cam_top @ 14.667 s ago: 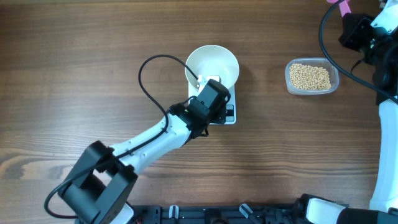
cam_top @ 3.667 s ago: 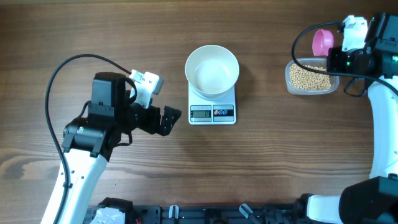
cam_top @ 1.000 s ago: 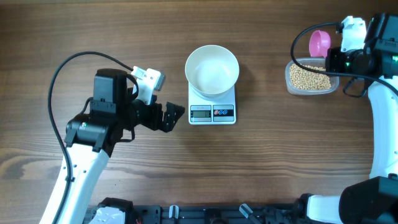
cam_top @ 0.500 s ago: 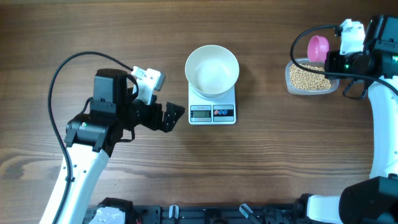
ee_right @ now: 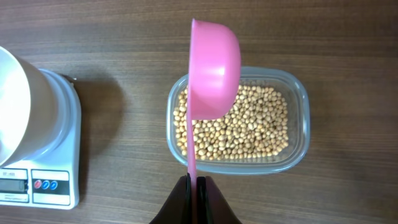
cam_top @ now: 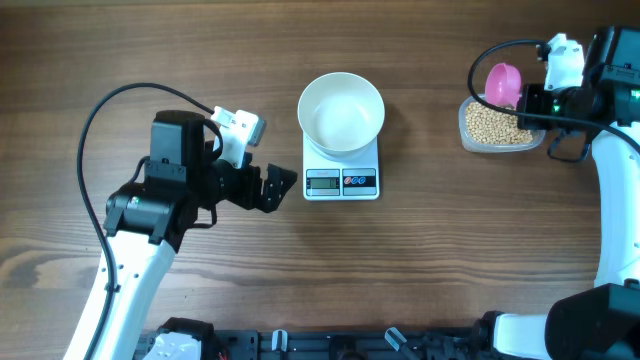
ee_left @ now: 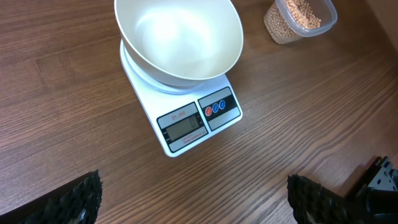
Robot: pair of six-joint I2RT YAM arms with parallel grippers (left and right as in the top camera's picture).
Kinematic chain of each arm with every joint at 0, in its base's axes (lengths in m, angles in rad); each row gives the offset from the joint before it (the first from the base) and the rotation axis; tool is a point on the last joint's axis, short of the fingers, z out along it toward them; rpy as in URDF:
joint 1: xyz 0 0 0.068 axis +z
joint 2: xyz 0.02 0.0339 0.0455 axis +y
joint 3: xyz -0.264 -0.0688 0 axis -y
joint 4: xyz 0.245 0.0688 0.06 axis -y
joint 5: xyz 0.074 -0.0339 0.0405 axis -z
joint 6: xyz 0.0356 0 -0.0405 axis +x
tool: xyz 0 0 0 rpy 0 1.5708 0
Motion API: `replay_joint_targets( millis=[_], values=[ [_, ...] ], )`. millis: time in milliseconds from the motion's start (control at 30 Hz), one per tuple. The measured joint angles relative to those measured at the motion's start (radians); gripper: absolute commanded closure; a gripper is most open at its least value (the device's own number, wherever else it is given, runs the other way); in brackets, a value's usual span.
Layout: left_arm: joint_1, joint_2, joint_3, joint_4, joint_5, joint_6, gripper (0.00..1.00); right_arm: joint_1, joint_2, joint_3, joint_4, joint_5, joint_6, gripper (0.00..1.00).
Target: Scoop item into bowl and weigh 150g on scale
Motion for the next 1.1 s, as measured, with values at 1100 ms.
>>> replay_joint_targets(
  millis=[1100],
  values=[
    [0.0,0.0,0.0,0.0,0.0,0.0,0.0,0.0,0.0,0.0,0.011,0.19,-0.098,0.96]
  ],
)
